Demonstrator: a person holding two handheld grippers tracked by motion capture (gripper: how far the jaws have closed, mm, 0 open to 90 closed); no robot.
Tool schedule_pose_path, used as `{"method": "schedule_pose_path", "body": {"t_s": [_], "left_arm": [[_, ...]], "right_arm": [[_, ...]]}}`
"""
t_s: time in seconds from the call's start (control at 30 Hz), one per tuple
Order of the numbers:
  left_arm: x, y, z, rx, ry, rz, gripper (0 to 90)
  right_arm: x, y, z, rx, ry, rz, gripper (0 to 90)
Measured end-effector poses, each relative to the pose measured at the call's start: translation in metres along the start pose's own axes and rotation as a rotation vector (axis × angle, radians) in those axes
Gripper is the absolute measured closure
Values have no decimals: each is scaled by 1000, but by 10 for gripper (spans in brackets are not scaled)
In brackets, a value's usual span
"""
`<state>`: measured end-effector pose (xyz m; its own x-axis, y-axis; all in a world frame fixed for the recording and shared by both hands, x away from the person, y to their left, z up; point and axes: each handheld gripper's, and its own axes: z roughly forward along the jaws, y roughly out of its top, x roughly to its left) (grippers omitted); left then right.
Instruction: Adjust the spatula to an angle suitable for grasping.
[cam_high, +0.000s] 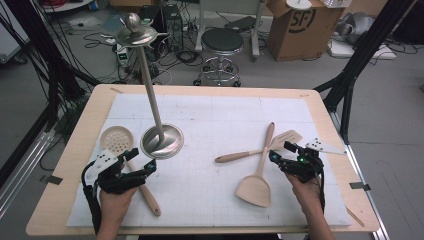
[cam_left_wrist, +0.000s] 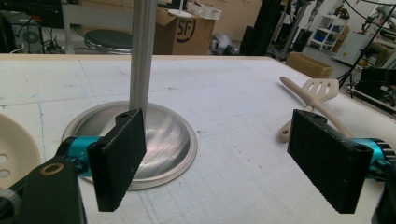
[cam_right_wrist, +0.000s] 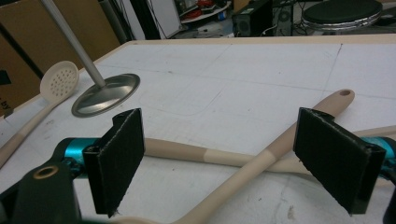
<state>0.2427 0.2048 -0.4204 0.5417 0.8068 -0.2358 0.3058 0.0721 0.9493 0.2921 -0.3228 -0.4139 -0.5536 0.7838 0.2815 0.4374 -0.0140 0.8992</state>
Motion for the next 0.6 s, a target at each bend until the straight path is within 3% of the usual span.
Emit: {"method": "schedule_pose_path", "body": {"t_s": [0.07, 0.13, 0.27, 0.37, 0.4, 0.5, 0.57, 0.6], "left_arm": [[0, 0, 0, 0, 5, 5, 202], [-1, 0, 0, 4, 9, 8, 203], [-1, 0, -1, 1, 12, 7, 203], [-1, 0, -2, -2, 12, 7, 202], [-1, 0, -2, 1, 12, 7, 203], [-1, 0, -1, 4, 7, 3, 206], [-1, -1, -1, 10, 4, 2, 209], [-1, -1, -1, 15, 1, 2, 213]], "right_arm": [[-1, 0, 1, 3, -1, 3, 160], [-2, 0, 2, 3, -11, 16, 261], [-5, 0, 4, 7, -26, 28, 272], [-7, 0, 5, 9, -29, 35, 344], [-8, 0, 5, 17, -52, 40, 476], [-13, 0, 9, 53, -60, 83, 624], [-15, 0, 11, 73, -77, 102, 651], [-17, 0, 17, 112, -95, 118, 706]]}}
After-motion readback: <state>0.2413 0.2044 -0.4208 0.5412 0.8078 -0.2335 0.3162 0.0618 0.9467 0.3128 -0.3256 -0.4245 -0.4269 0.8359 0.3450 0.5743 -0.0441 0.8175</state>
